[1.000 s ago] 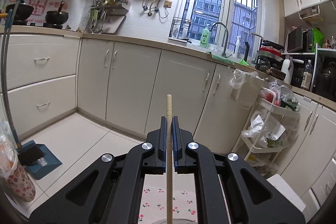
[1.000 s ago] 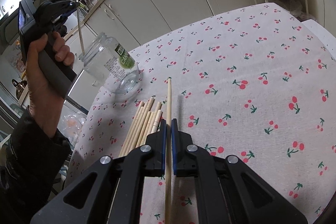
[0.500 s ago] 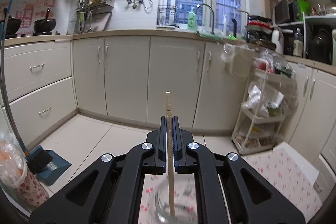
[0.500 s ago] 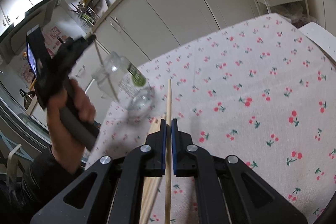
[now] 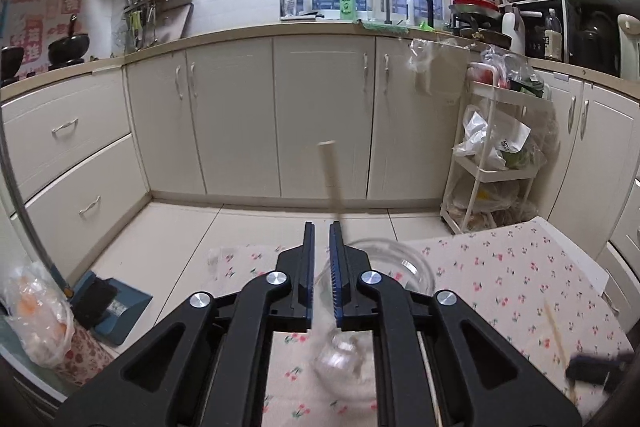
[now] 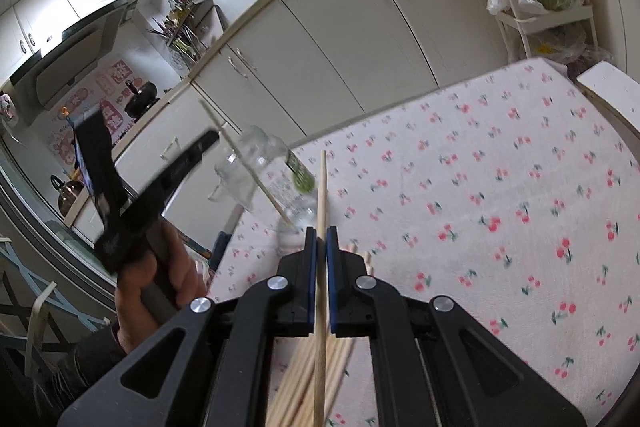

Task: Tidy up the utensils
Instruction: 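Lower the left gripper's stick into the glass jar and open it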

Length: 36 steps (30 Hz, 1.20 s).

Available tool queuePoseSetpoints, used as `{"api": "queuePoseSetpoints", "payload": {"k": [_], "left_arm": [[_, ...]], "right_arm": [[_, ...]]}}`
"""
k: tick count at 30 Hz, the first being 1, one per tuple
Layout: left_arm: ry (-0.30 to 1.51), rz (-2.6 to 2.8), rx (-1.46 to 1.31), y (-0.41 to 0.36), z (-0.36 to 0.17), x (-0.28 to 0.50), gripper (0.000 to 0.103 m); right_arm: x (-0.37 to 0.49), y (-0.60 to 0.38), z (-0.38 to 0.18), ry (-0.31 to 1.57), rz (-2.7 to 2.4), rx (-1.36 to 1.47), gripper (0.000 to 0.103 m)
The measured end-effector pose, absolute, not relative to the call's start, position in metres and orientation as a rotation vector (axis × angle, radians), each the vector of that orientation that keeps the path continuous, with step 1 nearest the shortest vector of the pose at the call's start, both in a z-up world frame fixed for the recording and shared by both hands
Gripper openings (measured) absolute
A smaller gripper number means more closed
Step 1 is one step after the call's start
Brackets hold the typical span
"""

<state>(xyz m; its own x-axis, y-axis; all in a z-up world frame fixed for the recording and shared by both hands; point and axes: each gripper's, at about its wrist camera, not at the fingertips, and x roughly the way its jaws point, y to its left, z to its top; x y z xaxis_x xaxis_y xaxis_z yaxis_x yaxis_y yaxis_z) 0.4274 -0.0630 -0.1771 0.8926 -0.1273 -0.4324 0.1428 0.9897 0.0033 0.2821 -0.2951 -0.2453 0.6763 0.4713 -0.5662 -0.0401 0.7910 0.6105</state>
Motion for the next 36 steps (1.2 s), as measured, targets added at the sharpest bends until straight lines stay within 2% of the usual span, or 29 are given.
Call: {"api": "queuePoseSetpoints", "payload": {"k": [2,3,4,15,19,25,36], "left_arm": [[0.449,-0.129,0.009,-0.052,-0.177,0.416,0.027],[0.449,-0.114,-0.003,-0.046,-0.177,0.409,0.04],[0.448,-0.098,-0.018,-0.039,-0.179,0.402,0.049],[0.572,0.002,-0.212,0.01,-0.237,0.363,0.052],[0.57,0.008,-0.254,0.018,-0.244,0.361,0.054],[0.571,-0.004,-0.28,0.021,-0.246,0.361,0.063],[0.581,-0.008,-0.309,0.025,-0.248,0.364,0.067]], "right_arm": [[0.292,-0.292,-0.233,0.739,0.321,0.607,0.006],[0.298,-0.291,-0.228,0.714,0.328,0.611,0.006],[0.307,-0.288,-0.22,0.675,0.336,0.619,0.006],[0.4,-0.266,-0.166,0.335,0.288,0.729,0.006],[0.422,-0.257,-0.16,0.279,0.247,0.706,0.006],[0.446,-0.233,-0.177,0.298,0.217,0.611,0.006],[0.437,-0.205,-0.211,0.381,0.23,0.504,0.006]]}}
